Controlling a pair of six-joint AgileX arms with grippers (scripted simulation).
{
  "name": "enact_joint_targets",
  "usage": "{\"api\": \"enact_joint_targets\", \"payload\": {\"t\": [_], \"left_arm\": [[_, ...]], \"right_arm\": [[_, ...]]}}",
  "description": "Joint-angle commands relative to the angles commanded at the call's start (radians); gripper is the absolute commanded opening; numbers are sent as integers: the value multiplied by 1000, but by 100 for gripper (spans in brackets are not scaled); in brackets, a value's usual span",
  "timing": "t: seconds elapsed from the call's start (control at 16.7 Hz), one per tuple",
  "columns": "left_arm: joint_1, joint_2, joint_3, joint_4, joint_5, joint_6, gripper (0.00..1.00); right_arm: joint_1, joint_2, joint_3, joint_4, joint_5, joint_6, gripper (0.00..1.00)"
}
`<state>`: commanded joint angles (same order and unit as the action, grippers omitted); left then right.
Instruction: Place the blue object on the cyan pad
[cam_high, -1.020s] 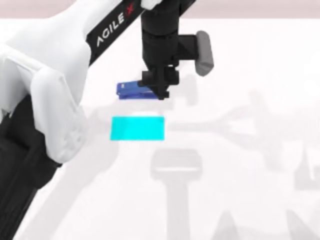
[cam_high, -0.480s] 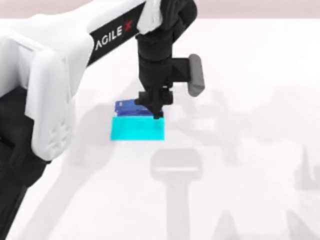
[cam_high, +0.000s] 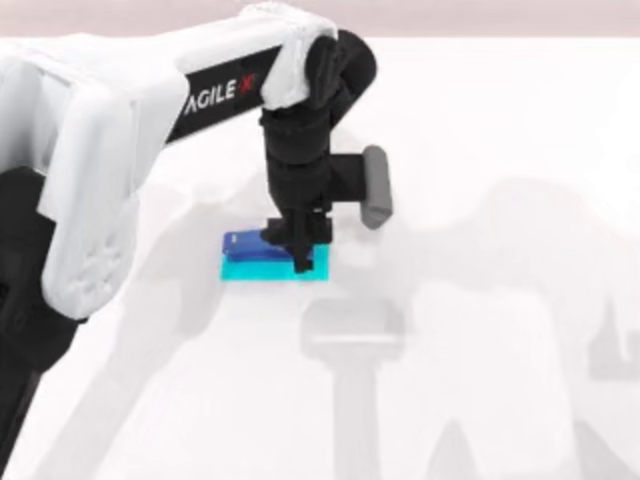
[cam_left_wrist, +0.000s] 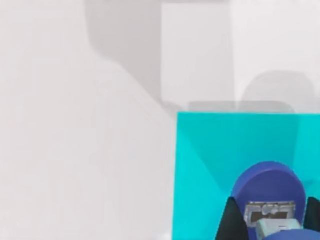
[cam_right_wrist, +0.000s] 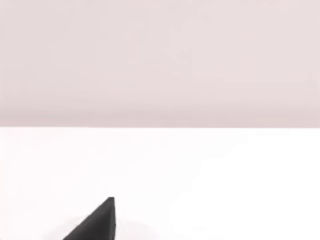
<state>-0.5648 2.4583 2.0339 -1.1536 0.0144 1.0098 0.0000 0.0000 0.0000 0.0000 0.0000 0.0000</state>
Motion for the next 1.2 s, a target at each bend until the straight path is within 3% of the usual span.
{"api": "enact_joint_targets", "payload": {"t": [0.12, 0.9, 1.2], "left_arm": [[0, 0, 0, 0, 0, 0, 0], [0, 0, 0, 0, 0, 0, 98], [0, 0, 0, 0, 0, 0, 100]], "right_arm": [[0, 0, 0, 0, 0, 0, 100], [0, 0, 0, 0, 0, 0, 100], [0, 0, 0, 0, 0, 0, 100]]}}
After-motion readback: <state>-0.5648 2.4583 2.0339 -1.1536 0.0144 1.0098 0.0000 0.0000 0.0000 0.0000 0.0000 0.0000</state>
